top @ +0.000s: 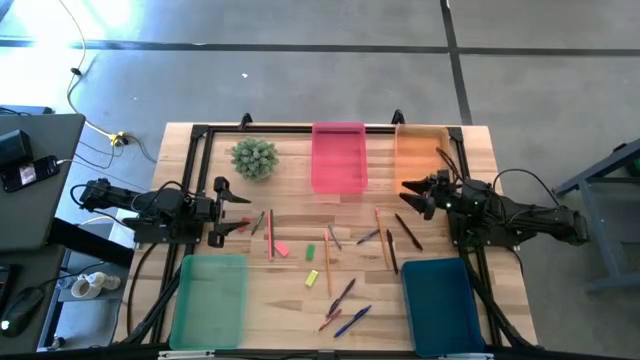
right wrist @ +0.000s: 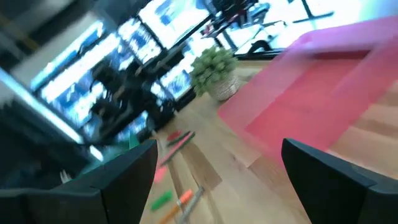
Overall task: Sort crayons/erasers/pens/pencils in bins
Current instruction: Put the right black pen into the orange bin
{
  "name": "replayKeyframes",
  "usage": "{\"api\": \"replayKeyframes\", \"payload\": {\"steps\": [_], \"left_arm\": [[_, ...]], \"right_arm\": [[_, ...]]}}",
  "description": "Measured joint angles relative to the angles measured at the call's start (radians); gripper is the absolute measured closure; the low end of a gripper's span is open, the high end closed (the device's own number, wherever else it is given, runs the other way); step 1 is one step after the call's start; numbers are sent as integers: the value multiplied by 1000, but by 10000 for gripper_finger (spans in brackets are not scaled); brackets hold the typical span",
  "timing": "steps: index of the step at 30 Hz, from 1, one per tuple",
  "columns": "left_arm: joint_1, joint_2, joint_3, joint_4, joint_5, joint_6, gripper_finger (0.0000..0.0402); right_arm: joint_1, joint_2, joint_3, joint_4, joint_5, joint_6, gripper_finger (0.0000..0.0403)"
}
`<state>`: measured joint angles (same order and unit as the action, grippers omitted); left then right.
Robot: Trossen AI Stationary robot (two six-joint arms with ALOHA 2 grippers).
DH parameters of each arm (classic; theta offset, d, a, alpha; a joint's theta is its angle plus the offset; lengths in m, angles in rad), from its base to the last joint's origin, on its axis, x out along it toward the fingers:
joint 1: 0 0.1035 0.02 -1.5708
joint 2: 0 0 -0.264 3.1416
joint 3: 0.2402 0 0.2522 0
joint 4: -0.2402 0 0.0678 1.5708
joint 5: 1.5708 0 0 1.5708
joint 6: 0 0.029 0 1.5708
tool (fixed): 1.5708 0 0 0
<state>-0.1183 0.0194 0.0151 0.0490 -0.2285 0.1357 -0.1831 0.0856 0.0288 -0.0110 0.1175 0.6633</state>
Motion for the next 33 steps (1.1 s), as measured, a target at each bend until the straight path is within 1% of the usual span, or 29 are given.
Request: {"api": "replayKeyframes", "payload": {"steps": [2, 4, 15, 19, 22, 28, 33], "left_arm": [[0, 0, 0, 0, -11, 6, 140], [0, 0, 0, 0, -18, 4, 140], [0, 0, 0, 0, -18, -6, 140], [0, 0, 0, 0, -28, -74, 140], [0, 0, 0, 0, -51, -150, 140], [0, 0, 0, 0, -100, -300, 140], [0, 0, 0, 3, -127, -301, 140]], "right_arm": [[0, 0, 0, 20, 39, 63, 68], [0, 0, 0, 53, 71, 91, 68], [0, 0, 0, 328, 201, 96, 68], [0, 0, 0, 360, 253, 89, 68], [0, 0, 0, 356, 272, 76, 68], [0, 0, 0, 357, 242, -84, 68], [0, 0, 0, 416, 239, -98, 68]]}}
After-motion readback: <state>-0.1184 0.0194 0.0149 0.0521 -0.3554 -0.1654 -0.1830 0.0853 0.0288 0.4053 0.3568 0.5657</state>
